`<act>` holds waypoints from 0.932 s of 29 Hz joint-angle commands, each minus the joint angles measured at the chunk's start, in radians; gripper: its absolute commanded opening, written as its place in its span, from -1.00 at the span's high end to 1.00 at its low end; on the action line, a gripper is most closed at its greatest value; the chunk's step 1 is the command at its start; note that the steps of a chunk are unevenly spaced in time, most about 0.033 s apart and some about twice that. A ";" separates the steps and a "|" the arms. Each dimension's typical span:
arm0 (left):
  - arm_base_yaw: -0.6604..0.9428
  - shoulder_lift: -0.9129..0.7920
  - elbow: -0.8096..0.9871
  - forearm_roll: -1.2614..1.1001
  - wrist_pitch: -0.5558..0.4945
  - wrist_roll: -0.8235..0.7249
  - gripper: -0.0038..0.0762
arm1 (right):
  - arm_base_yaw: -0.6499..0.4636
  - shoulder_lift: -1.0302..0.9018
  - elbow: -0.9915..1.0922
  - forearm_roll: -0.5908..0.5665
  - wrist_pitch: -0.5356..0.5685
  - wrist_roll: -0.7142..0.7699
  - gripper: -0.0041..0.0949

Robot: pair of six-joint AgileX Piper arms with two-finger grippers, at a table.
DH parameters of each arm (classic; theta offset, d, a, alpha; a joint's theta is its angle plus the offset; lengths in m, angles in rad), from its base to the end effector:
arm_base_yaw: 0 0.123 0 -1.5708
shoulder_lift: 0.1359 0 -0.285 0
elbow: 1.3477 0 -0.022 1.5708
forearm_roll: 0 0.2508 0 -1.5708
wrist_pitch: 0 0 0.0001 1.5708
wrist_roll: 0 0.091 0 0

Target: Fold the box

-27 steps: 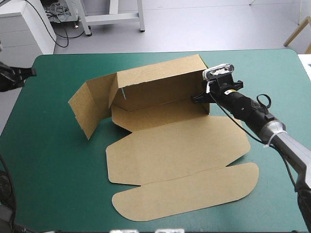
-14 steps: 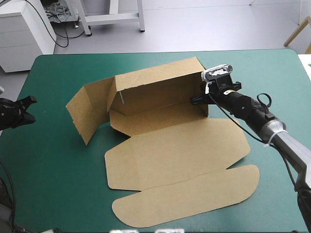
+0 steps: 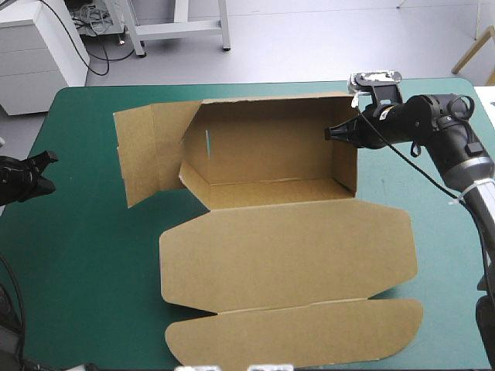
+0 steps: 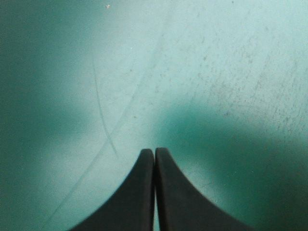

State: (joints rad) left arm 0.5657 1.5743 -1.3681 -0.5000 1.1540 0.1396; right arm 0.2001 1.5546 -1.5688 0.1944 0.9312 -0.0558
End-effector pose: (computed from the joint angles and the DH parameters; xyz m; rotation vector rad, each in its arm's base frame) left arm 0.2907 0.1373 0.3204 -0.7384 2.5555 -0.4826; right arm 0.3329 0.0819 0.3874 -0.2400 2.3889 0.3086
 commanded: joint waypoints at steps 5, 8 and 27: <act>0.004 -0.044 -0.021 -0.052 -0.020 -0.027 0.93 | -0.007 0.024 -0.036 -0.026 0.246 0.016 0.93; 0.004 -0.044 -0.021 -0.064 -0.020 -0.027 0.93 | -0.007 0.050 -0.023 -0.087 0.269 0.017 0.93; 0.004 -0.044 -0.021 -0.060 -0.015 -0.033 0.93 | -0.007 0.227 -0.038 -0.116 0.132 0.019 0.84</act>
State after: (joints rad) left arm 0.5686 1.5743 -1.3681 -0.5257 1.1520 0.1147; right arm 0.1966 1.8169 -1.5815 0.0851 1.0204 -0.0159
